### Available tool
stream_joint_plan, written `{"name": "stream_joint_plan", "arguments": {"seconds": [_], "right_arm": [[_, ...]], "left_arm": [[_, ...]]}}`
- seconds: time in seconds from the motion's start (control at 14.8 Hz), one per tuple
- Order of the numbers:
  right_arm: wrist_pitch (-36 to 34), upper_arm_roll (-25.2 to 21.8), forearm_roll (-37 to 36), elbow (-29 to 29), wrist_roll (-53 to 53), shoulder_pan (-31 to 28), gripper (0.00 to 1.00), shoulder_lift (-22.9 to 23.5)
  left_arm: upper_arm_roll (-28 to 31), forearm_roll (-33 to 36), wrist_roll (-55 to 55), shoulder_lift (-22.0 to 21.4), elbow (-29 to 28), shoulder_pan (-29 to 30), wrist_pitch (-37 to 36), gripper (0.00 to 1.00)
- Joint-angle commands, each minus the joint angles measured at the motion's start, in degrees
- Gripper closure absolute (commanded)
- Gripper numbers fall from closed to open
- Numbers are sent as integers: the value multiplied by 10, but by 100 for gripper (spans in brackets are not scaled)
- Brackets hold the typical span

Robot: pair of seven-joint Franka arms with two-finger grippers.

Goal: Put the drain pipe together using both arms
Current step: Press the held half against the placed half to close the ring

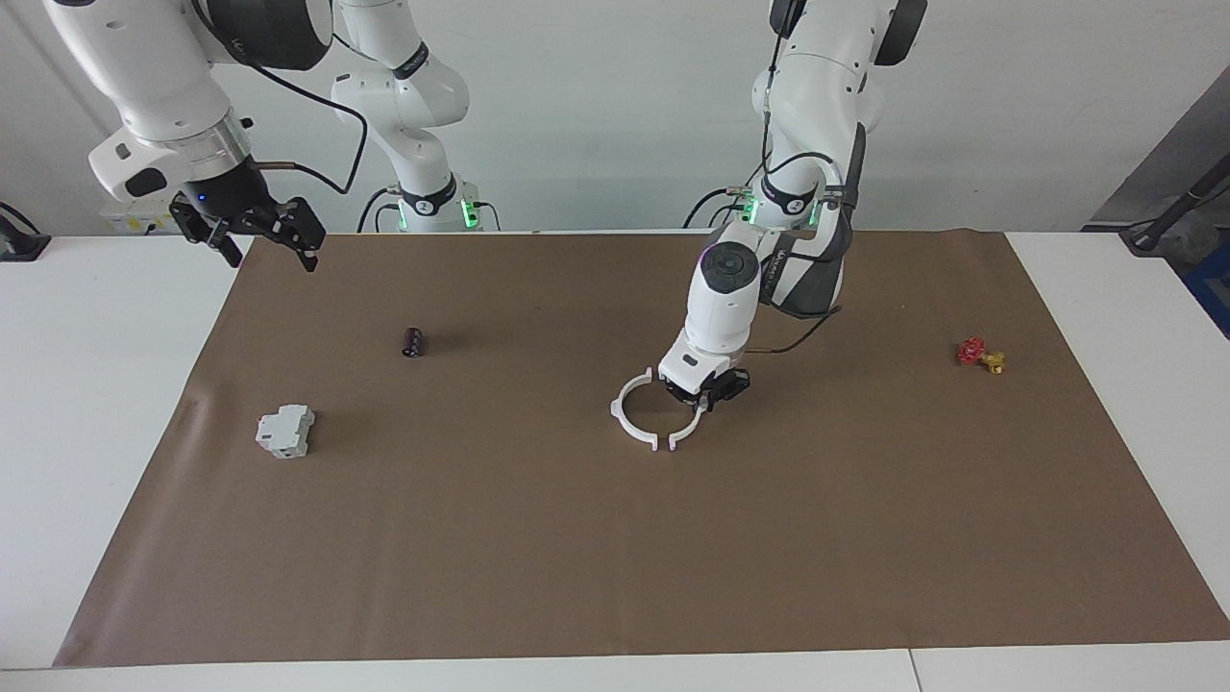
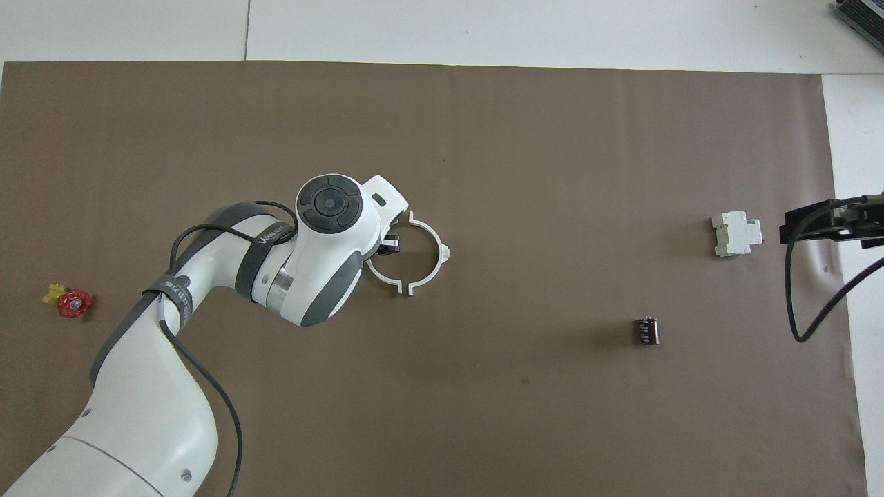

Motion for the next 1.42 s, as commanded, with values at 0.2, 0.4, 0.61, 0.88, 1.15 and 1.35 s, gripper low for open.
{"name": "stream_joint_plan", "arguments": {"seconds": [0.2,0.4,0.61,0.88,1.15,1.35], "right_arm": [[2,4,-2,-11,-13,-6,0,-11],[2,4,-2,-11,-13,-6,0,-11],[2,4,-2,-11,-13,-6,0,-11],[2,4,-2,-11,-13,-6,0,-11],[3,4,-2,-11,-13,-6,0,-11],[3,4,-2,-11,-13,-6,0,-11]], "left_arm": [[9,13,-17,-18,-24,-17,23,96],[9,13,-21,-15,-24,-17,33,96],[10,13,-21,-13,-24,-17,35,96],[10,14,-20,-12,-24,-18,38,96],[10,14,-21,-11,-24,-18,38,96],[10,14,-21,-10,-25,-18,41,96]]}}
